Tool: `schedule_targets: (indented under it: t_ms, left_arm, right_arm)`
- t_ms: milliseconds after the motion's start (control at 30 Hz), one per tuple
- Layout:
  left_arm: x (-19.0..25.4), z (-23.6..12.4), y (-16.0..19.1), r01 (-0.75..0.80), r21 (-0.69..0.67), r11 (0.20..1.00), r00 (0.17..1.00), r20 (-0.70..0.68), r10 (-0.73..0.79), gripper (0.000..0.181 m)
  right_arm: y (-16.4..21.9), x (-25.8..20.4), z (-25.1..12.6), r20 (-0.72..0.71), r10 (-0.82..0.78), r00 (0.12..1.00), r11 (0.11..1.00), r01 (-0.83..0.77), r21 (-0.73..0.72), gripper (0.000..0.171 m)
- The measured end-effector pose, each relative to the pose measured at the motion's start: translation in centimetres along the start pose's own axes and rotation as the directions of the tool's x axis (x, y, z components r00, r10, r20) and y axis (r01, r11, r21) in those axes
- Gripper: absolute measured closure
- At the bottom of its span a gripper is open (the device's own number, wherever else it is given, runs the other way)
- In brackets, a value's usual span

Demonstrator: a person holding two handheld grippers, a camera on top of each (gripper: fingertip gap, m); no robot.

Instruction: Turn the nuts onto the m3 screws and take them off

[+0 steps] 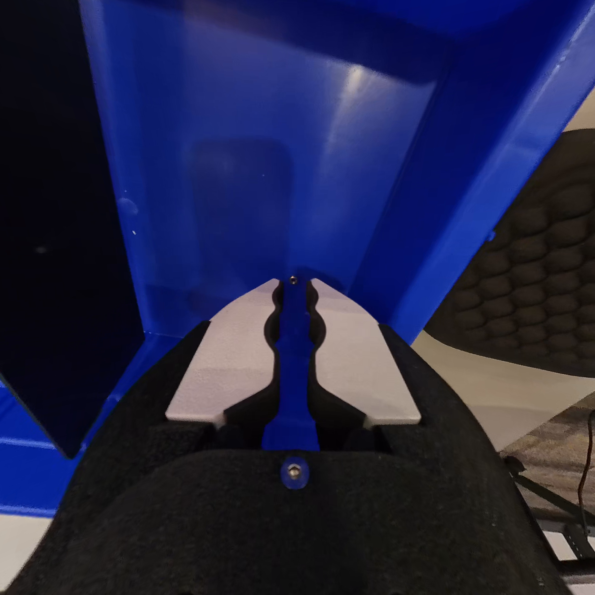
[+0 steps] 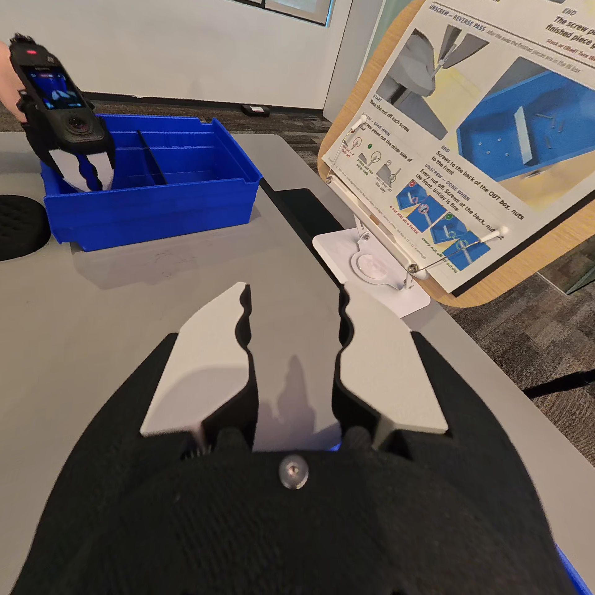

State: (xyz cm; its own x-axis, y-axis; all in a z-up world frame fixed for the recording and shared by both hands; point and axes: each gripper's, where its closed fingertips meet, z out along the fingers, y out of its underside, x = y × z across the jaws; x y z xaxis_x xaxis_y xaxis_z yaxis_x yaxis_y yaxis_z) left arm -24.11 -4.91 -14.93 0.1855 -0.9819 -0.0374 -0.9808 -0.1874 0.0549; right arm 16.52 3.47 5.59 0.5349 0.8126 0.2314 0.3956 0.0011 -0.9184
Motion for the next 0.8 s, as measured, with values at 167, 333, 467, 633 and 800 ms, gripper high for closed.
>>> schedule_targets:
  t_ms: [167,333,467,633,800]
  left_arm:
    - [-0.2,0.6,0.4,-0.01,-0.037,0.999,1.0,0.01,0.011,0.164]
    - [-0.3,0.7,0.3,-0.005,-0.035,0.999,1.0,0.009,0.005,0.164]
    - [-0.2,0.7,0.3,-0.004,-0.037,0.999,1.0,0.003,0.004,0.166]
    - [0.1,0.8,0.3,-0.009,-0.043,0.999,1.0,-0.019,0.008,0.172]
    - [0.2,0.8,0.3,-0.002,-0.046,0.999,0.999,-0.033,0.001,0.175]
  right_arm:
    - [0.3,-0.2,0.3,0.006,-0.007,1.0,1.0,0.008,-0.016,0.118]
    - [0.6,-0.3,0.6,0.01,-0.015,1.0,0.999,0.015,-0.035,0.118]
    - [0.7,-0.5,0.7,0.015,-0.018,1.0,0.999,0.018,-0.044,0.118]
    - [0.9,-0.7,0.9,0.022,-0.019,1.0,0.998,0.02,-0.052,0.118]
    - [1.2,-1.0,1.3,0.035,-0.027,0.999,0.997,0.03,-0.072,0.118]
